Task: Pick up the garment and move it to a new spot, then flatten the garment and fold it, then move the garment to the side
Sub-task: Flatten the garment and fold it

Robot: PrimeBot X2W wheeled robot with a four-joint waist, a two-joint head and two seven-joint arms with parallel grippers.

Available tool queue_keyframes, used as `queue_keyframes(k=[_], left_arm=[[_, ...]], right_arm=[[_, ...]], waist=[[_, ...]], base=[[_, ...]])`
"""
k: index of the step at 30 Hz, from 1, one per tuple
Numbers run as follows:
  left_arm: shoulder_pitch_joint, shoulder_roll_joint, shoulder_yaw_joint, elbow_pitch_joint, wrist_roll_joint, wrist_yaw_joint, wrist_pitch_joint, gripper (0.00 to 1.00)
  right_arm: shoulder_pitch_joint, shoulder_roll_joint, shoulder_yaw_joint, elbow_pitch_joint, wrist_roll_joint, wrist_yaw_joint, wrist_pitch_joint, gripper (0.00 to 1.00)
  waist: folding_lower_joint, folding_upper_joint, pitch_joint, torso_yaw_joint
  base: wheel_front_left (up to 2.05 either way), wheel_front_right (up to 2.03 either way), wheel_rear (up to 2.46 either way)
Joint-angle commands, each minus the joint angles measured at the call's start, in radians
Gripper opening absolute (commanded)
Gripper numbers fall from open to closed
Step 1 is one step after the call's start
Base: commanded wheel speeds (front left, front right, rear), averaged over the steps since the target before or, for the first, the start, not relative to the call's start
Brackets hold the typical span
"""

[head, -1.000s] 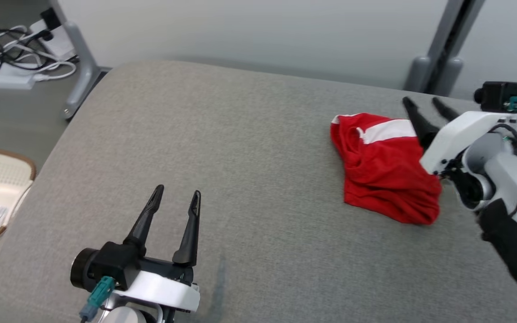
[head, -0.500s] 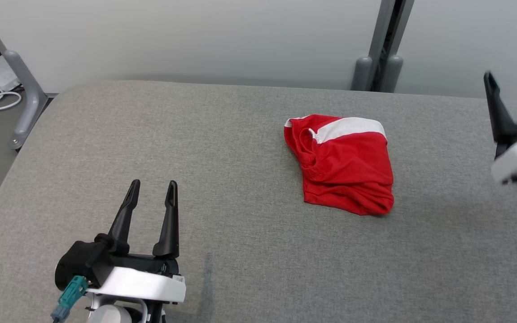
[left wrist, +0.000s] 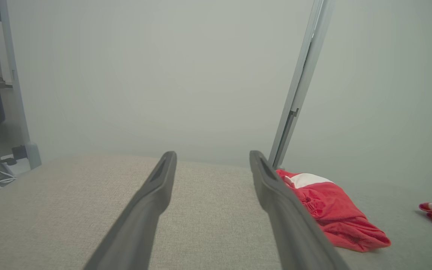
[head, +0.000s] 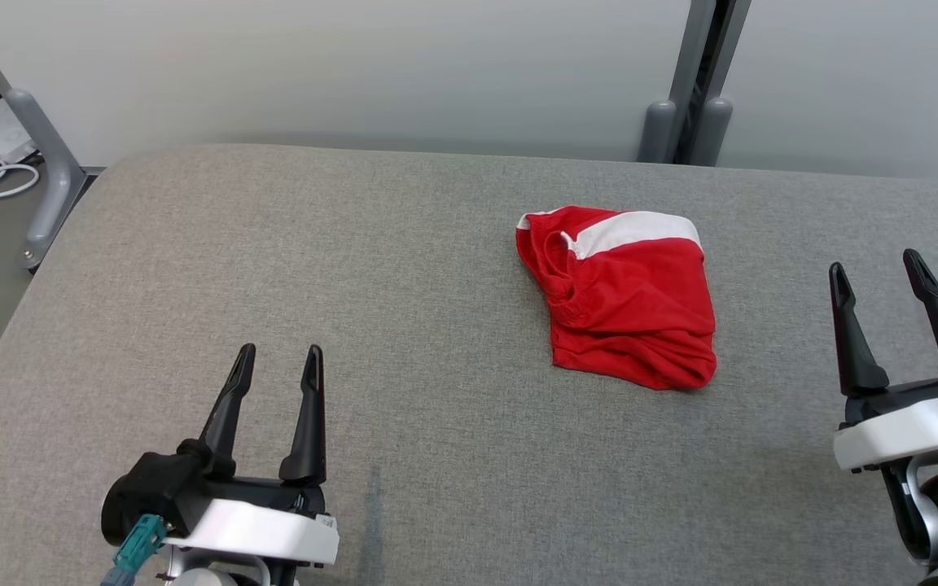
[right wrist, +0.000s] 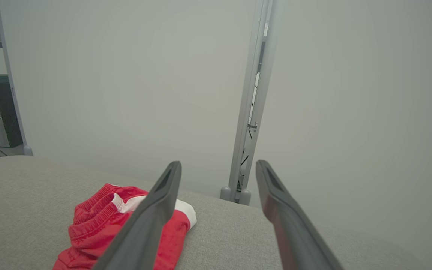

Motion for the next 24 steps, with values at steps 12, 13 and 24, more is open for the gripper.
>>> queue_keyframes(k=[12,13,24], left_arm=[[-0.007,0.004,-0.027,0.008,0.023,-0.016,-0.003,1.0],[-0.007,0.004,-0.027,0.008,0.023,-0.016,-0.003,1.0],[-0.064,0.003,-0.068,0.011,0.015,-0.028,-0.003,1.0]], right_arm=[[0.002,-0.017,-0.004,0.031,0.002,0.0,0.0,0.0],[0.002,-0.017,-0.004,0.031,0.002,0.0,0.0,0.0],[-0.159,-0.102,0.205,0.232,0.076,0.0,-0.001,0.0]], waist=[[0.0,0.0,0.027,0.033],[0.0,0.0,0.027,0.033],[0.0,0.0,0.13,0.111]], base=[[0.0,0.0,0.0],[0.0,0.0,0.0],[0.0,0.0,0.0]])
